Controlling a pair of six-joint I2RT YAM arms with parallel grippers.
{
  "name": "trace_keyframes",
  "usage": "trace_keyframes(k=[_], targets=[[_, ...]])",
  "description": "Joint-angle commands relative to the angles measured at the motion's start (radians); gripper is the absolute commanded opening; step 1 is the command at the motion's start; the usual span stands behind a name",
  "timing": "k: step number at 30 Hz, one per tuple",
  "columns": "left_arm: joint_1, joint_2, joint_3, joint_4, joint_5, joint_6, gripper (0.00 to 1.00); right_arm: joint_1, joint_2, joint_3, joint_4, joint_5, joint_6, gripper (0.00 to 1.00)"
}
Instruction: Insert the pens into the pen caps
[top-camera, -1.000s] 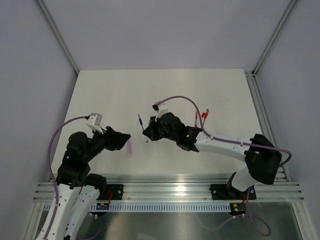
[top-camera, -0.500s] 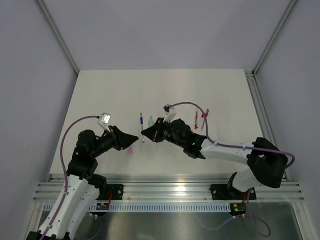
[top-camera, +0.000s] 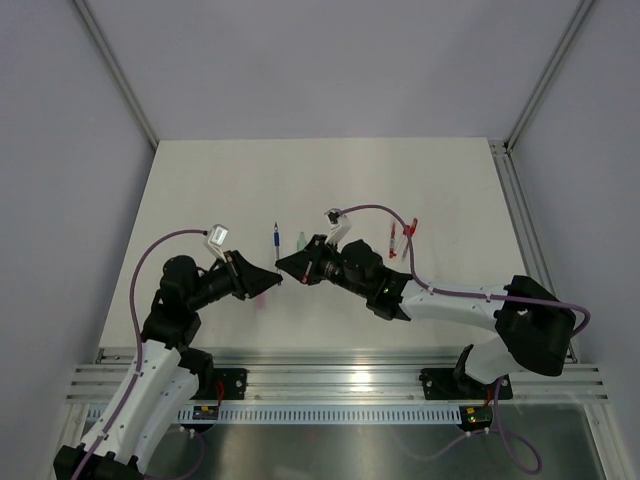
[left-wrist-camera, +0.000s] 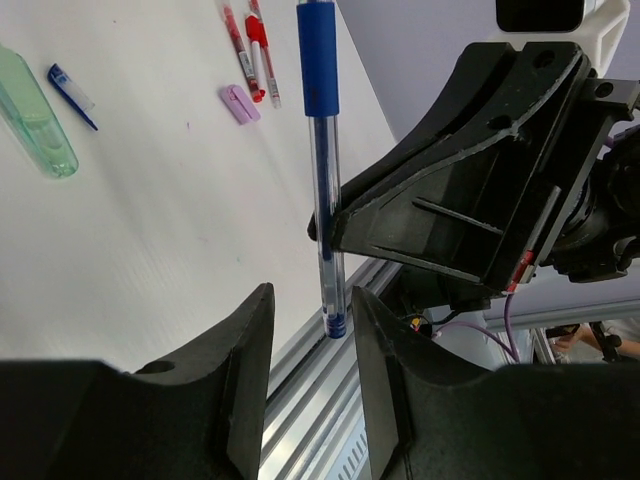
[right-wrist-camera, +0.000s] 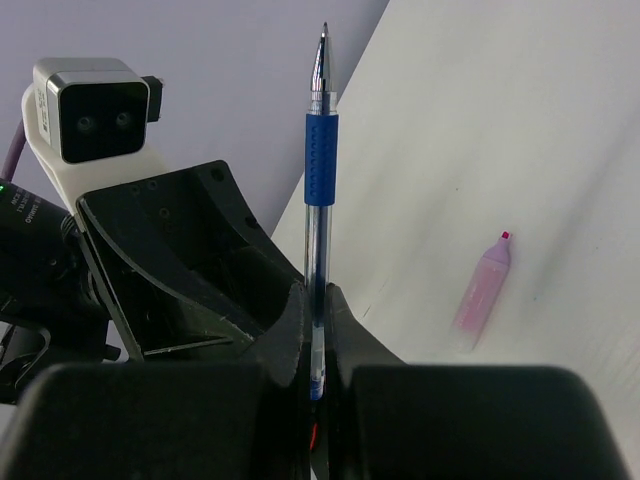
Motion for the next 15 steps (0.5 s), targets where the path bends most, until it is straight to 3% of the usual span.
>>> trace_keyframes(k=[1, 6, 9, 12, 15], targets=[[-0.002, -0.006, 0.0, 0.104, 0.037, -0.017, 0.36, 0.024, -0.02, 0.006, 0.065, -0.012, 0.012, 0.0], [-0.002, 0.008, -0.008, 0.13, 0.067, -0.029, 0.27, 0.033, -0.009, 0.009, 0.074, -0.021, 0.01, 0.0], [-0.002, 0.008, -0.008, 0.123, 0.06, -0.023, 0.08, 0.039, -0.02, -0.005, 0.081, -0.015, 0.014, 0.0], [-0.002, -0.004, -0.002, 0.098, 0.063, -0.008, 0.0, 0.039, -0.03, -0.009, 0.073, -0.012, 0.009, 0.02], [-0.002, -0.026, -0.003, 0.083, 0.05, 0.006, 0.0, 0.038, -0.058, -0.003, 0.015, -0.002, -0.012, 0.21]])
